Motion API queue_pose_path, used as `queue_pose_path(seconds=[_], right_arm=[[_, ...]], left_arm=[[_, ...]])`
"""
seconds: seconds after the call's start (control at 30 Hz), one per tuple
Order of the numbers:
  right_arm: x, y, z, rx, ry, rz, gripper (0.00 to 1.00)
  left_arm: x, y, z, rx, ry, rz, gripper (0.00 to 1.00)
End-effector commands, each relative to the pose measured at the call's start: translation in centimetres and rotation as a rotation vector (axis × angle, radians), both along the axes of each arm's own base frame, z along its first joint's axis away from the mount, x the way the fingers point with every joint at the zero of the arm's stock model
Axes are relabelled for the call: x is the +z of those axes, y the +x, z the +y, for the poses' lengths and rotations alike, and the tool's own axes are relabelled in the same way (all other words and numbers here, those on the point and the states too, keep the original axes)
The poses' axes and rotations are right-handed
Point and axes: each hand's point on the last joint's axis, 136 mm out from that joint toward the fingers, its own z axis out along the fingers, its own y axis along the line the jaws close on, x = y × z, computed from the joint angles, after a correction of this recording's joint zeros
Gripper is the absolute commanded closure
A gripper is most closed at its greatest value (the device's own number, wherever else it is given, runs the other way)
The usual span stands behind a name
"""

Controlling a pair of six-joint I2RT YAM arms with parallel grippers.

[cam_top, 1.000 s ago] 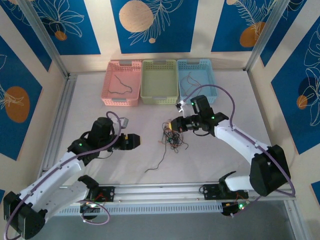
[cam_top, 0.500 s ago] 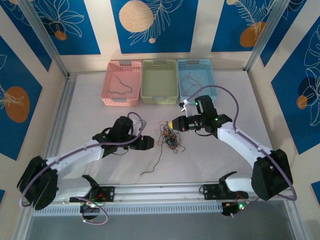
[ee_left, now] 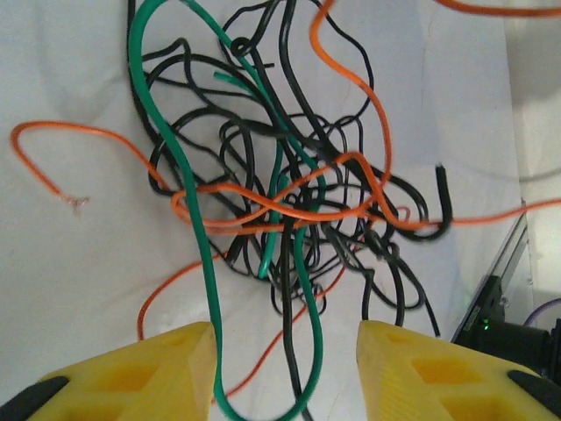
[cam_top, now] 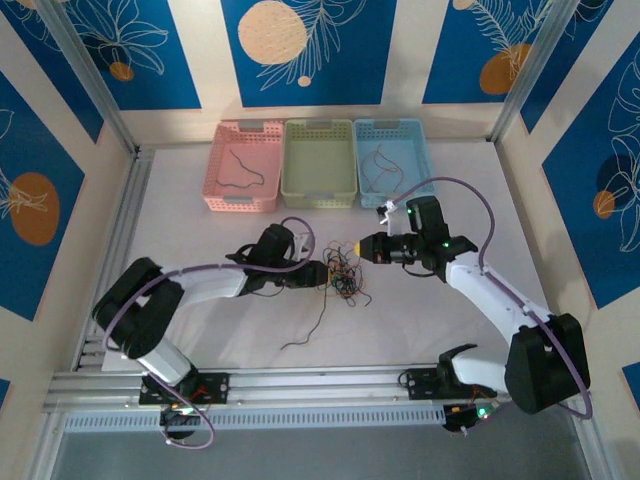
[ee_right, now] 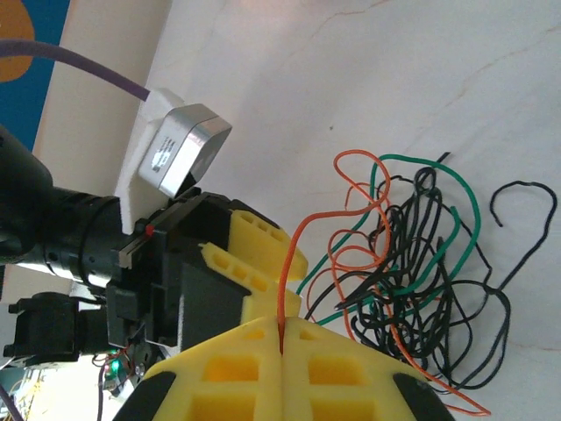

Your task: Untangle the cables

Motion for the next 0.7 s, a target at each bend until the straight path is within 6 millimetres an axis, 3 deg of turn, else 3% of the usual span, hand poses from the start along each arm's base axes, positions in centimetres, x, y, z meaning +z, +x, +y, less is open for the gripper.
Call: queue_pose_path(seconds=[0.0, 0.13, 0.37, 0.57, 0.67], right_arm=[[-0.1, -0.7, -0.8, -0.018, 0.002, 0.012, 1.00], [0.3, -0.8, -1.0, -0.021, 0.014, 0.006, 1.00], [-0.2, -1.0, -1.2, -0.022, 0.005, 0.017, 1.00], [-0.1, -1.0, -1.2, -0.025, 0.010, 0.017, 1.00], [-0.2, -1.1, -1.3, -0.024, 0.003, 0.015, 1.00]], left_arm=[[0.5, 0.1, -2.0, -0.035, -0.078, 0.017, 0.55], [-1.0, 0.0, -1.3, -0.019, -0.023, 0.024, 0.57], [-1.4, -0.3, -0.7, -0.006, -0.001, 0.024, 0.57], [-1.9, 0.0, -1.6, 0.008, -0.038, 0.044, 0.64], [-1.6, 0.5, -1.8, 0.026, -0.053, 0.034, 0.73]])
